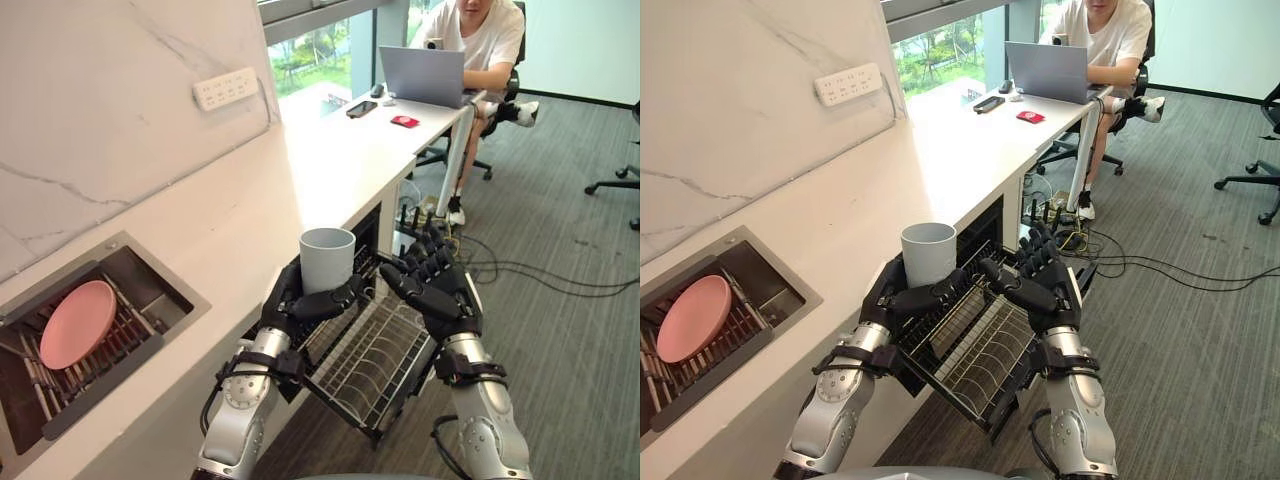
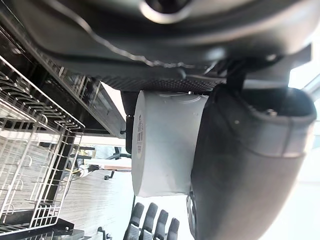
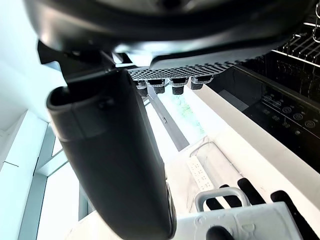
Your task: Walk over to the sink, pick up the cup, carry it to the dishwasher, place the cup inside the dishwasher, then close the dishwasher door
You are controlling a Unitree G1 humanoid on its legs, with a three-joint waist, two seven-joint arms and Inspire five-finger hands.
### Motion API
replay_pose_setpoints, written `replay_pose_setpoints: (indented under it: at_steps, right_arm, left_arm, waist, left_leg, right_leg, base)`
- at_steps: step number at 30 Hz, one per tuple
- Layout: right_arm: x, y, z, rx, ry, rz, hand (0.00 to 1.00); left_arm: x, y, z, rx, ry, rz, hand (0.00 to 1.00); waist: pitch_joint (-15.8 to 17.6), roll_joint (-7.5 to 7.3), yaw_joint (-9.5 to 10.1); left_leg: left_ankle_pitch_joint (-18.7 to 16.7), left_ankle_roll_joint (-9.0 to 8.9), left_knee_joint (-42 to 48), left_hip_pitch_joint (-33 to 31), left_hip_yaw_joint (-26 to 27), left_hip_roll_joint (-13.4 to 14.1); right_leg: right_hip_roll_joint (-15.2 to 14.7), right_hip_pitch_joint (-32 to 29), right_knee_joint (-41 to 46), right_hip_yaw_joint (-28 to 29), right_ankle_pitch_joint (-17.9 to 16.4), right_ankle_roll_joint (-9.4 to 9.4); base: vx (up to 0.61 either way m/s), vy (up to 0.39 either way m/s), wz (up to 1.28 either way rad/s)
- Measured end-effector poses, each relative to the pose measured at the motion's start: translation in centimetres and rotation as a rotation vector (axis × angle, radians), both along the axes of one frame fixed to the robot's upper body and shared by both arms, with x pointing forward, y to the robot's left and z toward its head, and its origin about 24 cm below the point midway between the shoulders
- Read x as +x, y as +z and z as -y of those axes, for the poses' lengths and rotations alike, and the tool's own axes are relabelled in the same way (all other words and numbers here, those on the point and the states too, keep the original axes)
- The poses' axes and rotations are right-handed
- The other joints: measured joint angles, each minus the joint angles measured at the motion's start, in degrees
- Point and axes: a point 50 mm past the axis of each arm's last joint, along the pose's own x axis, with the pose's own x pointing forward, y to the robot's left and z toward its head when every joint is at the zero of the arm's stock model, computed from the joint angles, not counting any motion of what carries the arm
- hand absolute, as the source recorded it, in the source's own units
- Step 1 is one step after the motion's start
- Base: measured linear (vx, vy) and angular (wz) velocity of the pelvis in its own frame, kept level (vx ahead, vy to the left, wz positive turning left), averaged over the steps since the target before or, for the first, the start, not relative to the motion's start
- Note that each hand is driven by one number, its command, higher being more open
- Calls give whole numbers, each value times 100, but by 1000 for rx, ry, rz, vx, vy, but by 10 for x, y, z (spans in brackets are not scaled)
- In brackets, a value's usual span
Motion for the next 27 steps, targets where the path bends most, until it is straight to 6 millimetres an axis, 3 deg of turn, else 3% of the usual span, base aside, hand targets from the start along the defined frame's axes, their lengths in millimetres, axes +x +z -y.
replay_pose_setpoints:
  at_steps: [4, 8, 16, 27]
  right_arm:
    - [1, 2, -17, 38, 101, 24, 100]
    - [2, 3, -34, 131, 222, 34, 100]
    - [7, 10, -44, 256, 434, 57, 100]
    - [8, 8, -50, 238, 461, -1, 100]
  left_arm:
    - [3, 1, -7, 4, 43, 2, 0]
    - [9, 8, -14, 9, 98, 29, 0]
    - [14, 25, -23, 190, 205, 197, 0]
    - [16, 32, -30, 315, 258, 299, 0]
  waist:
    - [11, -34, 7]
    - [13, -125, 16]
    - [20, -136, 12]
    - [65, -201, 17]
  left_leg:
    - [-123, 100, -60, 11, 248, 15]
    - [-142, 140, -87, 16, 419, 36]
    - [136, -66, -387, 165, 500, 314]
    - [247, -193, -547, 244, 523, 456]
  right_leg:
    - [26, -6, -365, -367, 395, -119]
    - [79, 62, -719, -523, 520, -189]
    - [481, 242, -1227, -563, 744, -398]
    - [675, 356, -1494, -590, 819, -479]
  base:
    - [-47, 72, -38]
    - [-39, 14, -25]
    - [-5, -60, -7]
    - [-7, -23, -2]
